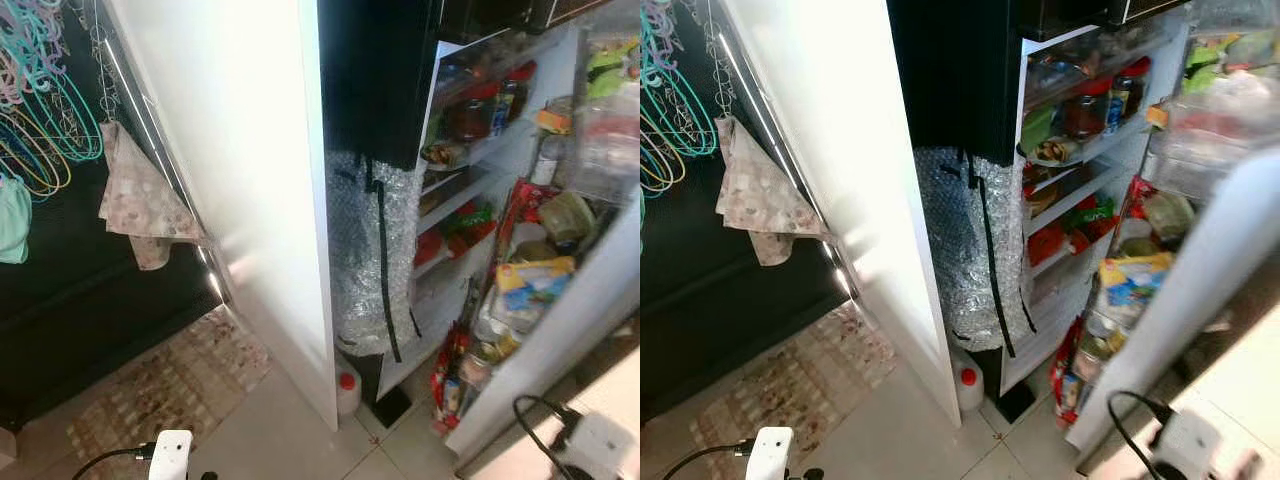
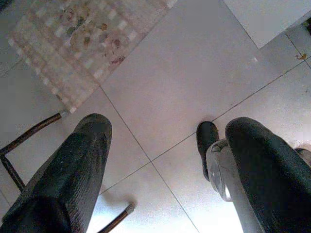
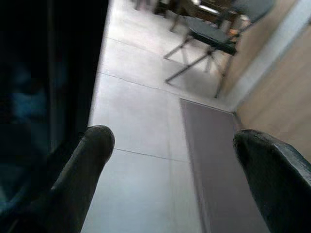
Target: Restocking fridge
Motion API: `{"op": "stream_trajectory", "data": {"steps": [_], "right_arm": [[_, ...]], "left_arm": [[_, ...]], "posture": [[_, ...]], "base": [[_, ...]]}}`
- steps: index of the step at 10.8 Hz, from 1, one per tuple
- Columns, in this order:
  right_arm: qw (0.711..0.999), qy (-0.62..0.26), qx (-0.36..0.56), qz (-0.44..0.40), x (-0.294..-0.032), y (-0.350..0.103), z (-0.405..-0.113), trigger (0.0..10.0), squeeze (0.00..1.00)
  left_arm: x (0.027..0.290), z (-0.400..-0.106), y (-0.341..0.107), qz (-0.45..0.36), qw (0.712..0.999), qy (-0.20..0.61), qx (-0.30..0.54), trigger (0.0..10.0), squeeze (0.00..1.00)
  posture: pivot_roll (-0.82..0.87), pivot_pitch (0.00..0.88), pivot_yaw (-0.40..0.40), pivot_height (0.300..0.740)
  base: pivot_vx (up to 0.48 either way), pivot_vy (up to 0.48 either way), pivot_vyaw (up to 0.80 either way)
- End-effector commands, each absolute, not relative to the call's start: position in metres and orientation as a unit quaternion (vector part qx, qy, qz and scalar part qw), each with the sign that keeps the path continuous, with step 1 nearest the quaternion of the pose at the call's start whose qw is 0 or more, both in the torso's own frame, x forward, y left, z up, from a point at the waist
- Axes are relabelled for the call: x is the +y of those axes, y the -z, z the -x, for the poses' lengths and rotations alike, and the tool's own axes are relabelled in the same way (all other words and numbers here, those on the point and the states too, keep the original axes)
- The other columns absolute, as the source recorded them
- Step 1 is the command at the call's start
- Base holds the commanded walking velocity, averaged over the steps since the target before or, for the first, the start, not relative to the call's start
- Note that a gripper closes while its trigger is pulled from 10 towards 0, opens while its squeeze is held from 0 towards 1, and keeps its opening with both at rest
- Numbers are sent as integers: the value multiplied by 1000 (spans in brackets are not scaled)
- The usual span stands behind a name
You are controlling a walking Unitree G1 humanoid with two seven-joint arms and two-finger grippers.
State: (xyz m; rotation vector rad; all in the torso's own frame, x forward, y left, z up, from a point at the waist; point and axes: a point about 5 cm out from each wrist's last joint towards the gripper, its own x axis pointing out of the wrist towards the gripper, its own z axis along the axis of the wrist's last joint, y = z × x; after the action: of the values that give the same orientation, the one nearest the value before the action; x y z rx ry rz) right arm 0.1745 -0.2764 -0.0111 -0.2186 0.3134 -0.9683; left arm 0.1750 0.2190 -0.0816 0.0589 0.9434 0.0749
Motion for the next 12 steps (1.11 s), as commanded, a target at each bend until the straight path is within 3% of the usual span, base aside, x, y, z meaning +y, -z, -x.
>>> {"op": "stream_trajectory", "data": {"steps": [1,7,12], "right_arm": [[882,440,147,84,-269,12,-181,10000,0],[938,303,159,49,-242,16,-207,10000,0],[974,140,177,-12,-200,23,-227,10000,0]], "left_arm": [[223,-173,82,-35,887,-39,460,10000,0],[224,-174,81,-35,887,-39,458,10000,0],[223,-174,81,-36,888,-37,458,10000,0]], "posture": [[-65,0,82,740],[-65,0,81,740],[-73,0,83,740]], "base": [[0,0,0],[0,0,0],[0,0,0]]}}
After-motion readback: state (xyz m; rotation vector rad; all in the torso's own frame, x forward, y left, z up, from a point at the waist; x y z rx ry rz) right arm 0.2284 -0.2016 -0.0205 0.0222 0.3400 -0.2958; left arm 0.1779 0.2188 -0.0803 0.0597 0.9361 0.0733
